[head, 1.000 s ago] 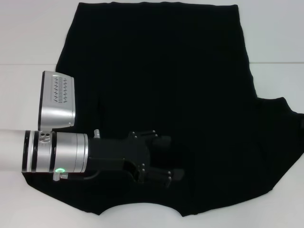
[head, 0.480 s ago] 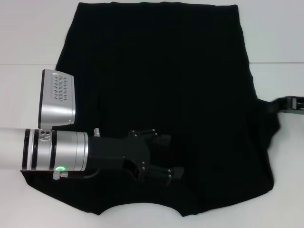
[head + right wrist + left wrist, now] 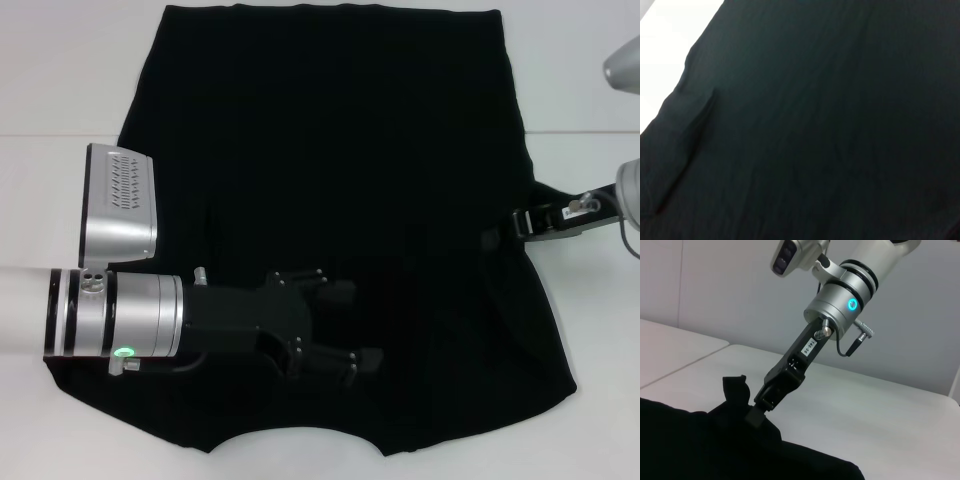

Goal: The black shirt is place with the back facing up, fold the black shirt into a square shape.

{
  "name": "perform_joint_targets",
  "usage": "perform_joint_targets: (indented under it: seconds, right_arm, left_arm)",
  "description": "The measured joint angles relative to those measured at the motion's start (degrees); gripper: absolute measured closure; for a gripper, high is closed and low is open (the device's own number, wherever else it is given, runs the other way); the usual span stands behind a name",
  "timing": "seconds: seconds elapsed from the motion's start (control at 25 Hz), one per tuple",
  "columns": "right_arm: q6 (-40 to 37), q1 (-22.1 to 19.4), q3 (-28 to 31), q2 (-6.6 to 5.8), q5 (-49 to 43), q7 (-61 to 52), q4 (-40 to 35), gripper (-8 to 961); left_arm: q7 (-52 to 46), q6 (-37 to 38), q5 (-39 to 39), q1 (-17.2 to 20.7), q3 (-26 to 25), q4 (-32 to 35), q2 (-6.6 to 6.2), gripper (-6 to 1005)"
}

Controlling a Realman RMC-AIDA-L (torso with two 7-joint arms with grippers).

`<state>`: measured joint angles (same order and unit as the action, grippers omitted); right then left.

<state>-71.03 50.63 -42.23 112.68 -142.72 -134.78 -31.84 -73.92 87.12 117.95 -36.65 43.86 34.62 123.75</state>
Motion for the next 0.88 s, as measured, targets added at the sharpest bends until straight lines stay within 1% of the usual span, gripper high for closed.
perform_joint_targets:
  seconds: [0.24,0.44,0.64,0.76,0.88]
  right_arm:
    - [0.0,0.9,-1.4,1.04,0.1,-0.5,0.1,895]
    - [-2.6,2.0,-3.0,2.34,0.3,-0.2,-0.2,866]
    - [-3.1,2.9,-4.8,2.53,0.0,-1.2,-0.2,837]
    - [-3.0,2.7,-4.9,2.46,0.0,-1.6,-0.5,738]
    - [-1.4,1.9,-4.4,1.88,0.1,-3.0,-0.8,638]
  left_arm:
    - [0.0,-1.2,0.0,0.0,-0.1,0.0,-0.01,51]
    - [-0.2,-1.7,0.1,0.0,-0.1,0.2,-0.09,50]
    - [-0.9,-2.8,0.1,0.0,-0.1,0.2,-0.16,50]
    - [-0.9,-2.9,0.1,0.1,-0.1,0.2,-0.17,50]
    - [-0.9,-2.9,0.1,0.1,-0.1,0.2,-0.18,50]
